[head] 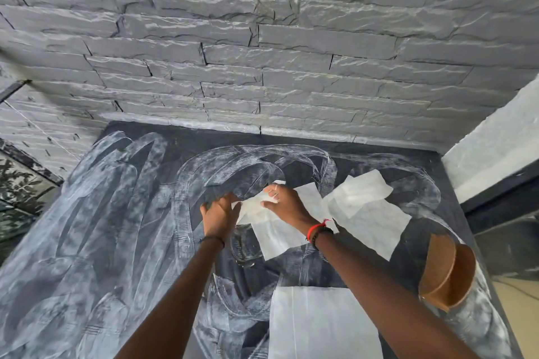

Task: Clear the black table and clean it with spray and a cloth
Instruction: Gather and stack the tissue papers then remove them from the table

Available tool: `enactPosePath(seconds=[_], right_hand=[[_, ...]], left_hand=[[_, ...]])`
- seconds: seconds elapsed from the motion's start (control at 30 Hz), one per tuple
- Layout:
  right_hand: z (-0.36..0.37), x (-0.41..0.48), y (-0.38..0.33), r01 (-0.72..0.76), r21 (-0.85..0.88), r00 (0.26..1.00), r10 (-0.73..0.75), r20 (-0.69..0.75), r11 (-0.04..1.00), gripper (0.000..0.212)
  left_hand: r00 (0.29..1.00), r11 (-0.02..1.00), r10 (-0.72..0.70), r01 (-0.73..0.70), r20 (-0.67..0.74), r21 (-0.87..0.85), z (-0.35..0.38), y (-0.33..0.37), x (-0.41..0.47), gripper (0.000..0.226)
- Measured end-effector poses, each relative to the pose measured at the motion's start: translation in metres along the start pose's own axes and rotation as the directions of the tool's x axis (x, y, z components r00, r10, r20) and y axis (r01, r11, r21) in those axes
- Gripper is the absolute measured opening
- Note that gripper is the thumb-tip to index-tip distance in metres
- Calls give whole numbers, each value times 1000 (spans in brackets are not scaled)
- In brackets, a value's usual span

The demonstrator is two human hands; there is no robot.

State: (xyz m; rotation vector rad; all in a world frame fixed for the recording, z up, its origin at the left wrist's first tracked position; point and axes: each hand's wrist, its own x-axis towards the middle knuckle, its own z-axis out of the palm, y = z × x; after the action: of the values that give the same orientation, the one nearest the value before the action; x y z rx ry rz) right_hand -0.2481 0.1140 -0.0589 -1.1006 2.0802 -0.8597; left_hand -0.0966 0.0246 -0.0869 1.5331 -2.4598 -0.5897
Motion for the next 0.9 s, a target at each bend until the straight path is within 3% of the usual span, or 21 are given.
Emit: enactPosePath(seconds=[0.17, 0.33, 0.47, 0.67, 0.8, 0.9], right_hand=[[11, 4, -16, 142, -128, 990, -142, 7, 981, 54], [6, 7, -17, 131, -131, 990, -137, -42, 983, 28], [-11, 4, -21, 60, -64, 989, -69, -133, 996, 23], [-51, -18, -28, 88, 145, 987, -66, -149, 986, 17], [-76, -44, -32, 93, 472, 995, -60, -84, 877, 16], [-90, -61, -36, 111, 582, 993, -72, -89, 806, 17]], left_hand=[[982, 959, 108, -62, 154, -275, -19, 7, 14, 17], [971, 930, 208, -159, 117, -333, -41, 14, 23, 14], [966, 898, 216, -138, 144, -418, -58, 17, 29, 14], [980, 753, 168, -59, 106, -655, -89, 36, 21, 8], [965, 666, 218, -35, 149, -745, -107, 54, 8, 12], [938, 688, 284, -54, 200, -723, -118, 66, -5, 16]])
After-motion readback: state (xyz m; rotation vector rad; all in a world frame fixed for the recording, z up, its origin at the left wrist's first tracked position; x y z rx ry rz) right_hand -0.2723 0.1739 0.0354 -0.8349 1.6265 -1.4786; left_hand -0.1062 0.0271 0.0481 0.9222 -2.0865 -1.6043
